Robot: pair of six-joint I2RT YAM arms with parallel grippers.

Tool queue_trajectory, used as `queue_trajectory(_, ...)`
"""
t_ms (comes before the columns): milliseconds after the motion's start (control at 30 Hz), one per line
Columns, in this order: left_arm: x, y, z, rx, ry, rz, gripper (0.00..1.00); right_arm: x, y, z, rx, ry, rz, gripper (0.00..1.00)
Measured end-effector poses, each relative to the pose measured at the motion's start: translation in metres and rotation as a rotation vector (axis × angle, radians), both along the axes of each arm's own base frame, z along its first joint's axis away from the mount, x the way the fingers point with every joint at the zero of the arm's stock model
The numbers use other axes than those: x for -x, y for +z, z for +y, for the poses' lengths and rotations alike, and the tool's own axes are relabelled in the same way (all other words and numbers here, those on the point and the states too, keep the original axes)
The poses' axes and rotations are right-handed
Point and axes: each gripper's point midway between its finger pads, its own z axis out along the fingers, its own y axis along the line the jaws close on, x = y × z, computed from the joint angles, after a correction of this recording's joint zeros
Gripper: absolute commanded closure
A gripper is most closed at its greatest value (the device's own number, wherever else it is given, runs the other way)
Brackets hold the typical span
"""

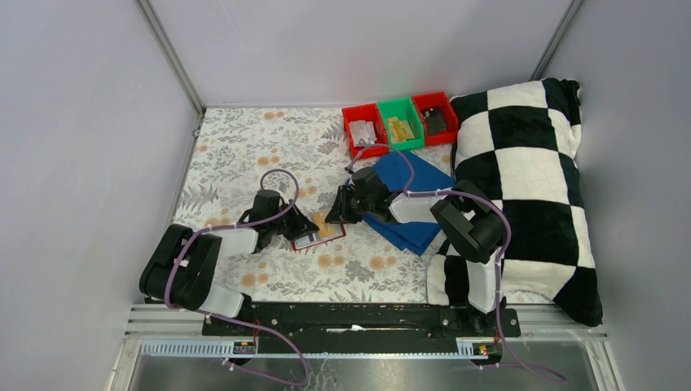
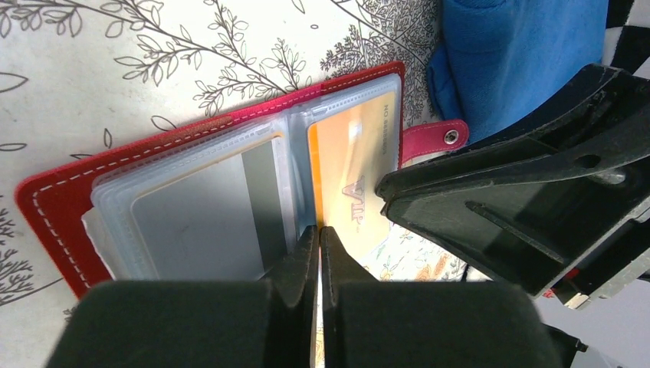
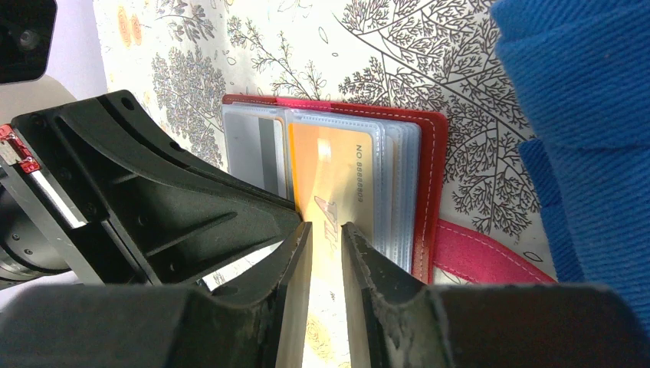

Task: Take the credit cards out of the card holder
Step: Remove the credit card from the card holder.

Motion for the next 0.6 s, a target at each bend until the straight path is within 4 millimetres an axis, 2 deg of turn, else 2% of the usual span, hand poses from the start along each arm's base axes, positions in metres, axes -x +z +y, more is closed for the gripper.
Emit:
queue_trajectory(200, 0.000, 0.000, 0.000, -0.001, -0.004, -0.002, 1.00, 0.000, 0.001, -0.001, 0.001, -0.001, -0.001, 0.71)
queue_trajectory(600, 0.003, 0.001, 0.003, -0.004, -0.027, -0.003, 1.00, -0.004, 0.000, -0.016, 0.050, -0.021, -0.006, 0.70)
